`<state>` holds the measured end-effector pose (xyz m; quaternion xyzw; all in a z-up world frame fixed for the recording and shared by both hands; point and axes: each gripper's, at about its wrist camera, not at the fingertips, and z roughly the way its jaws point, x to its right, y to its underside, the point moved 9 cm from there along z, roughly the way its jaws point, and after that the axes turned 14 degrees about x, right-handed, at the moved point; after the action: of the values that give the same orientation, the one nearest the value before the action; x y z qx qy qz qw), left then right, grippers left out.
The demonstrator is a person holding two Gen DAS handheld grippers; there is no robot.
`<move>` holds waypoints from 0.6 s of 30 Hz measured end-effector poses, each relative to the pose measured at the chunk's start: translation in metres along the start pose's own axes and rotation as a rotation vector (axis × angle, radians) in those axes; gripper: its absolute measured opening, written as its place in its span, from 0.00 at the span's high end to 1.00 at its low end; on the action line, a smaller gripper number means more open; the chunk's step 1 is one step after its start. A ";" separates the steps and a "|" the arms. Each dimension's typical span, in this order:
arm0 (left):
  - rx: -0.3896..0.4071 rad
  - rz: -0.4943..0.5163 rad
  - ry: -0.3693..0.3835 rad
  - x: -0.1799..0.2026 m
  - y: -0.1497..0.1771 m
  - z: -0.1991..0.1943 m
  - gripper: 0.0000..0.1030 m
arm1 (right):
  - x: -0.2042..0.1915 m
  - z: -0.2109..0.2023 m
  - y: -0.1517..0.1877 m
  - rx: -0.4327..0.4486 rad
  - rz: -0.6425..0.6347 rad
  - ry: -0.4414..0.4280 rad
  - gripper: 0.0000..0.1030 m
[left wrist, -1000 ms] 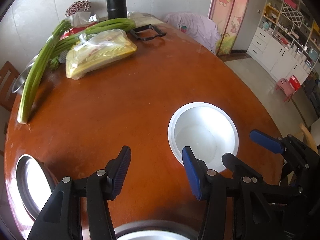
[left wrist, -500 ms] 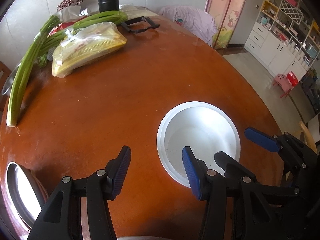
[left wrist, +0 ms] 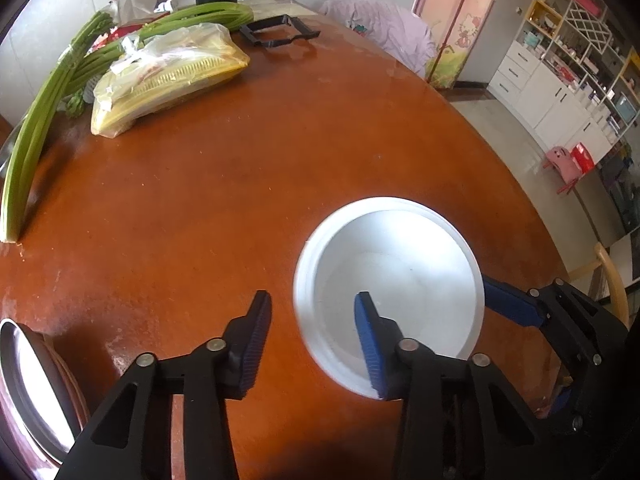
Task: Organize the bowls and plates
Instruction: 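Grasp the second red-and-white bowl rim with the left tool and lift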
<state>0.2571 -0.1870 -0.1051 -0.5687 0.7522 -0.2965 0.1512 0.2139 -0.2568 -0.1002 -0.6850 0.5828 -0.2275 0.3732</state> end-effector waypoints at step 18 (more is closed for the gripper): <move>0.029 -0.029 0.002 -0.016 0.003 -0.023 0.66 | -0.035 -0.010 -0.007 0.018 -0.035 -0.044 0.41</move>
<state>0.2471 -0.1650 -0.0910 -0.5769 0.7398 -0.3102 0.1542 0.2034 -0.2255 -0.0845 -0.6965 0.5603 -0.2241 0.3883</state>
